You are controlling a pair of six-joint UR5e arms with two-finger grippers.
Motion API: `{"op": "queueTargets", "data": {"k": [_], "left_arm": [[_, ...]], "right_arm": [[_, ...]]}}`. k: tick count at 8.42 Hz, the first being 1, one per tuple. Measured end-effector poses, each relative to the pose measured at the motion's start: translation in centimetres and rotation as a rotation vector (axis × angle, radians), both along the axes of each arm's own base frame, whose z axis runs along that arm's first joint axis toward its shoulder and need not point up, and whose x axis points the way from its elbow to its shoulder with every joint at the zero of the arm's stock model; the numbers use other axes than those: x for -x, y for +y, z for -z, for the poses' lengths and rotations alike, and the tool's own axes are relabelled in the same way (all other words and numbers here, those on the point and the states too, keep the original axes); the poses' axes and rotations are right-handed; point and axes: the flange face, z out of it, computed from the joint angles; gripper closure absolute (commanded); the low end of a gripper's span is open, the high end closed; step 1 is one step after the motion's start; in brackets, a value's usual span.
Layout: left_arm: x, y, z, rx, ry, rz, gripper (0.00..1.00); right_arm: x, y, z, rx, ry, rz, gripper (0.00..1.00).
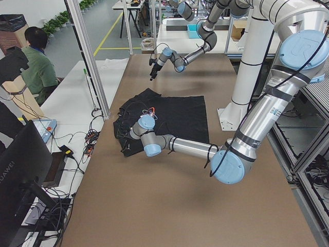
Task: Fold clothes
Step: 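Lower both grippers toward the shirt's shoulders near the collar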
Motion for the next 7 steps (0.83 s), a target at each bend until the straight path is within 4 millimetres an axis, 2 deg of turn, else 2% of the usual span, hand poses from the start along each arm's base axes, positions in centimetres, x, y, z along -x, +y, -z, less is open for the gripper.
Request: {"op": "queueTargets", "data": {"k": [2, 4, 5, 7], "left_arm": [[-0.7, -0.3, 0.4, 0.003, 0.003, 0.002, 0.00], [-0.9, -0.6, 1.0, 0.001, 0.007, 0.004, 0.00], [-1.1, -0.7, 1.0, 0.002, 0.006, 0.004, 0.00], [-1.4, -1.2, 1.3, 0.003, 0.005, 0.004, 0.00]], "right_arm": [[3.5, -0.7, 0.7, 0.017, -0.037, -0.025, 0.06], [6.1, -1.1, 0.7, 0.023, -0.043, -0.038, 0.06], [7.1, -1.4, 0.5, 0.025, -0.041, -0.040, 0.06], [7.8, -1.4, 0.0, 0.029, -0.040, -0.035, 0.07]]}}
